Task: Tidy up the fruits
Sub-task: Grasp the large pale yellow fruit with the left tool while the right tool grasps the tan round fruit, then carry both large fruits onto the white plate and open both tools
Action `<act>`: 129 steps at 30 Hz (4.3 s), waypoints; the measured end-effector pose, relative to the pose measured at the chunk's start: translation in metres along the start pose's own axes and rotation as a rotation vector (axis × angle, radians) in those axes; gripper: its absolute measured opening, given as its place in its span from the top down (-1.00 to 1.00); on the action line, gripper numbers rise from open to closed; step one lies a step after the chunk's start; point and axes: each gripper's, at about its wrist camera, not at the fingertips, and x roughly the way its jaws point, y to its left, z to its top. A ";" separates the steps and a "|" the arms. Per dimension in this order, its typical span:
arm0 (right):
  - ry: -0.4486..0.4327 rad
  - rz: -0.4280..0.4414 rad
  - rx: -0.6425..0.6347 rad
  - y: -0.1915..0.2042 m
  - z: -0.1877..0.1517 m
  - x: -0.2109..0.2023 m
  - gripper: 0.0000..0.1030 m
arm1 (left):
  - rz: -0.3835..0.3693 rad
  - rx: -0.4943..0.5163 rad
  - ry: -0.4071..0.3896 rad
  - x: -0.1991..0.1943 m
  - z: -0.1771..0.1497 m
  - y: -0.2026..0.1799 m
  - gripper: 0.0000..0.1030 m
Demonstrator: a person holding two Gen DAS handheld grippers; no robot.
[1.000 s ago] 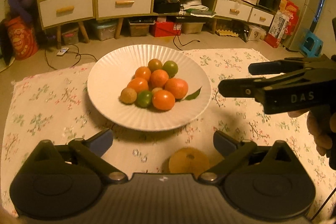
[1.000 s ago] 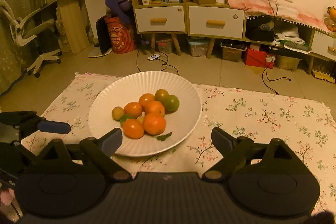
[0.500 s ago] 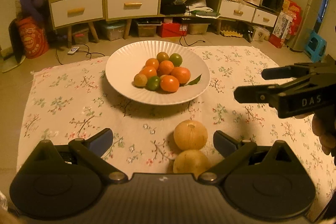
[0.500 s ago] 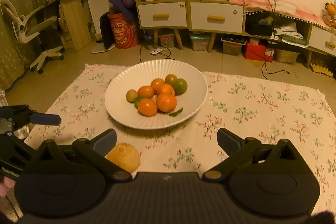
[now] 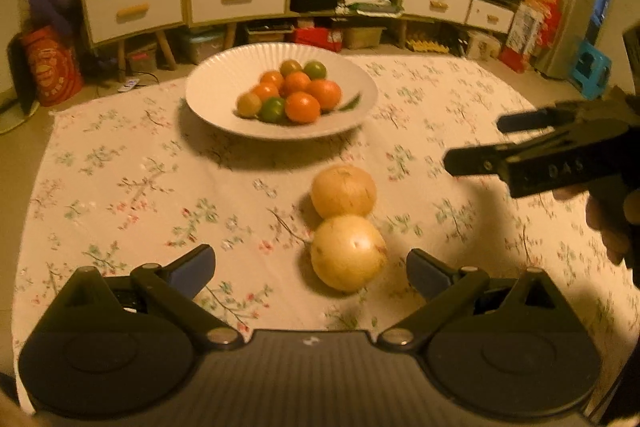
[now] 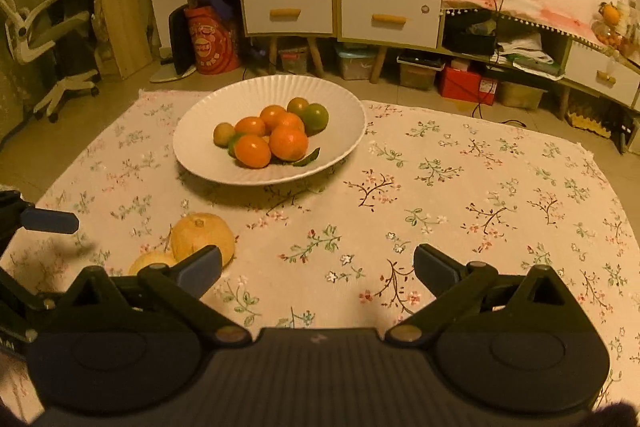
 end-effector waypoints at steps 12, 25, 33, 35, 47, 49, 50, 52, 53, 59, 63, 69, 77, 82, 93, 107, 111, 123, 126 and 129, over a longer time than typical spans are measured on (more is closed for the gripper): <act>0.016 0.011 -0.053 0.011 -0.006 0.009 -0.99 | -0.036 0.019 0.026 0.023 -0.006 -0.009 -0.80; 0.015 0.040 -0.045 0.014 -0.006 0.011 -0.98 | -0.081 -0.007 0.052 0.036 -0.004 -0.011 -0.31; 0.024 0.045 -0.032 0.014 -0.006 0.013 -0.98 | -0.063 -0.016 0.059 0.034 -0.003 -0.009 -0.11; 0.025 0.049 -0.027 0.014 -0.006 0.014 -0.98 | -0.050 -0.026 0.060 0.031 -0.002 -0.007 -0.11; 0.007 0.167 -0.046 0.033 -0.012 0.026 -0.87 | 0.007 -0.055 0.020 0.016 -0.004 0.019 -0.11; -0.003 0.180 -0.072 0.039 -0.012 0.029 -0.79 | 0.008 -0.054 0.008 0.014 -0.004 0.022 -0.09; -0.015 0.192 -0.081 0.041 -0.012 0.030 -0.77 | 0.015 -0.052 0.008 0.013 -0.004 0.023 -0.09; -0.030 0.201 -0.091 0.043 -0.010 0.033 -0.70 | 0.013 -0.060 0.009 0.013 -0.005 0.026 -0.09; -0.034 0.201 -0.095 0.043 -0.010 0.034 -0.68 | 0.005 -0.069 0.009 0.013 -0.005 0.029 -0.09; -0.024 0.237 -0.128 0.050 -0.007 0.044 -0.47 | -0.013 -0.059 0.012 0.015 -0.007 0.031 -0.10; -0.018 0.250 -0.161 0.057 -0.007 0.048 -0.35 | -0.037 -0.078 0.024 0.019 -0.007 0.035 -0.11; -0.006 0.249 -0.178 0.061 -0.007 0.051 -0.18 | -0.061 -0.123 0.045 0.027 -0.008 0.040 -0.12; -0.002 0.258 -0.178 0.060 -0.006 0.053 0.07 | -0.040 -0.104 0.045 0.027 -0.008 0.036 -0.11; 0.000 0.263 -0.156 0.056 -0.006 0.052 0.08 | -0.017 -0.081 0.038 0.026 -0.006 0.034 -0.11; -0.032 0.250 -0.116 0.047 0.000 0.041 0.08 | -0.006 -0.092 -0.001 0.021 0.004 0.034 -0.11; -0.093 0.203 -0.054 0.028 0.026 0.029 0.08 | 0.013 -0.081 -0.072 0.018 0.038 0.031 -0.11; -0.119 0.176 -0.034 0.016 0.040 0.030 0.08 | 0.021 -0.085 -0.083 0.025 0.052 0.034 -0.11; -0.135 0.103 -0.027 -0.014 0.071 0.061 0.08 | 0.060 -0.089 -0.101 0.069 0.107 0.055 -0.11; -0.131 0.101 -0.024 -0.017 0.074 0.068 0.08 | 0.064 -0.083 -0.103 0.081 0.119 0.061 -0.11; -0.125 0.099 -0.030 -0.019 0.075 0.075 0.08 | 0.068 -0.080 -0.099 0.092 0.128 0.063 -0.11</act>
